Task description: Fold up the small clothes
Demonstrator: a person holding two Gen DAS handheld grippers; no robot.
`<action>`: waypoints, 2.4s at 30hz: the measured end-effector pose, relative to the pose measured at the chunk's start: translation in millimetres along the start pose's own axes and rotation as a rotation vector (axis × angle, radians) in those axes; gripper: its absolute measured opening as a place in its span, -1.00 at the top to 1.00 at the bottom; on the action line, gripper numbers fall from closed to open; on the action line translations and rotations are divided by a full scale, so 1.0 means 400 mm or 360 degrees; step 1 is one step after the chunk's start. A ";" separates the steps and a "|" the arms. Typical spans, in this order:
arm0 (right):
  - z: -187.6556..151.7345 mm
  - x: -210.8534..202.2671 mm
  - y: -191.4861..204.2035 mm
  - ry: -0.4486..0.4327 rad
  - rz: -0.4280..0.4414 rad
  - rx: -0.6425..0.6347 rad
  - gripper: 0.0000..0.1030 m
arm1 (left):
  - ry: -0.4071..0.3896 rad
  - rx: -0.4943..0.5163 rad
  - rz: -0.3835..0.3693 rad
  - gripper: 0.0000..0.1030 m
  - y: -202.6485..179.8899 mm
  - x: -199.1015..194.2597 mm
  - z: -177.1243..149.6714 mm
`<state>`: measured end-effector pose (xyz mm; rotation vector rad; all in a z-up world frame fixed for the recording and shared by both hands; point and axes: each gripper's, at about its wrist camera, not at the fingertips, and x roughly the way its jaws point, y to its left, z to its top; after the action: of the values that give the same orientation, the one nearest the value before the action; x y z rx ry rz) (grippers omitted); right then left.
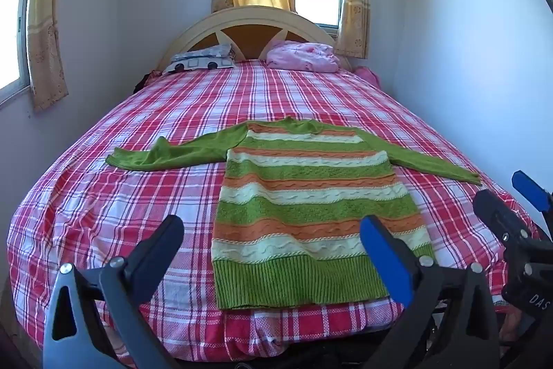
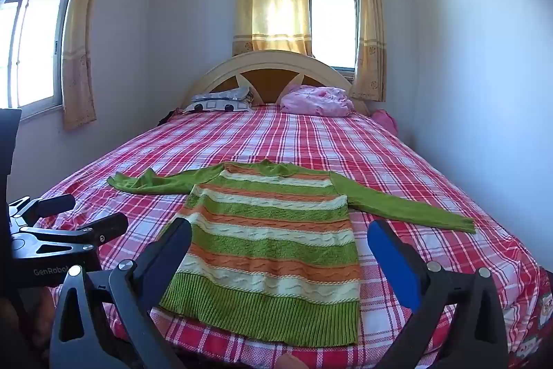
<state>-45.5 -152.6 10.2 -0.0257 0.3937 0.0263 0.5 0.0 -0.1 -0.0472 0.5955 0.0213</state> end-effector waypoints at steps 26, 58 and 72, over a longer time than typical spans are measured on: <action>-0.012 0.009 0.011 0.0016 0.0020 0.0019 -0.98 | -0.0050 0.0000 0.0026 -1.00 0.015 -0.009 0.001; -0.010 0.007 0.008 0.0021 0.0029 0.0034 -0.98 | -0.0060 -0.0017 0.0041 -1.00 0.023 -0.010 0.003; -0.010 0.007 0.009 0.0014 0.0030 0.0046 -0.98 | -0.0064 -0.0033 0.0045 -1.00 0.027 -0.005 0.004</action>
<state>-44.5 -148.9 5.3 0.0068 0.4029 0.0393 -0.5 10.9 1.8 -0.0582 0.5556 0.0560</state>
